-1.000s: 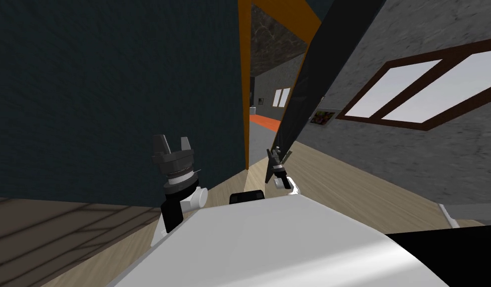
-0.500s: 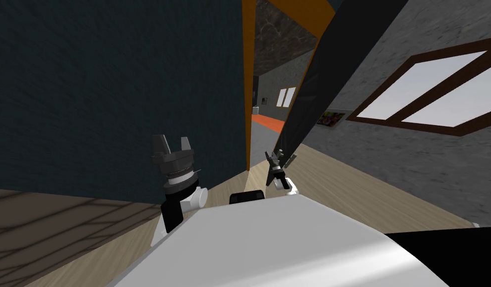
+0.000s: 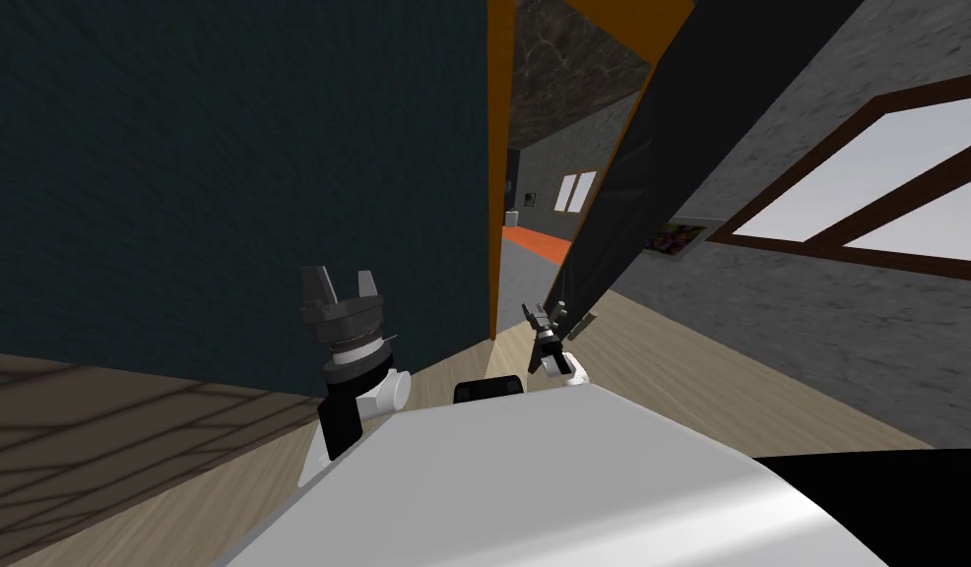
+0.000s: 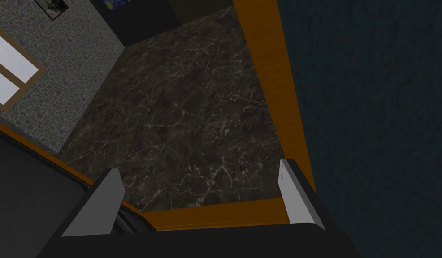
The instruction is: Pull the door open
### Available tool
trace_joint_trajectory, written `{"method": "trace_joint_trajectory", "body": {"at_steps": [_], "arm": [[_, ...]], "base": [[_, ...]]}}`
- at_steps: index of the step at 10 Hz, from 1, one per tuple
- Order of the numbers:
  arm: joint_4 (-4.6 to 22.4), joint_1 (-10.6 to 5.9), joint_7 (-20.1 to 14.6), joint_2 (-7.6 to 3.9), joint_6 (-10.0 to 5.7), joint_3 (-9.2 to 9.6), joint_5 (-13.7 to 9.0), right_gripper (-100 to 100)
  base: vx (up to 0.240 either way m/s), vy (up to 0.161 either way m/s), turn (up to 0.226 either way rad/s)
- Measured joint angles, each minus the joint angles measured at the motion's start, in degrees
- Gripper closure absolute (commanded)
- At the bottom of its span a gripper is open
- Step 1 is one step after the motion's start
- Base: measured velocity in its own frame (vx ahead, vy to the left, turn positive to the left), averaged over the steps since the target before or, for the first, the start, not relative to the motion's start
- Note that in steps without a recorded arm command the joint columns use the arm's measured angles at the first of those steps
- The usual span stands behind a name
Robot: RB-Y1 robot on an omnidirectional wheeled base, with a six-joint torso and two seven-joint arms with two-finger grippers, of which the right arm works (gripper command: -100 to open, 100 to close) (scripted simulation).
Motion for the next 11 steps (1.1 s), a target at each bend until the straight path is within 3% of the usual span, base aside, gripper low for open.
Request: {"method": "trace_joint_trajectory", "body": {"at_steps": [9, 11], "arm": [[13.0, -4.39, 9.3, -0.18, -1.78, -1.92, 4.1, -100], [14.5, -4.79, 10.7, -0.38, -1.64, -2.13, 4.9, -100]], "base": [[0.063, -0.047, 0.097], [0.045, -0.035, 0.047]]}}
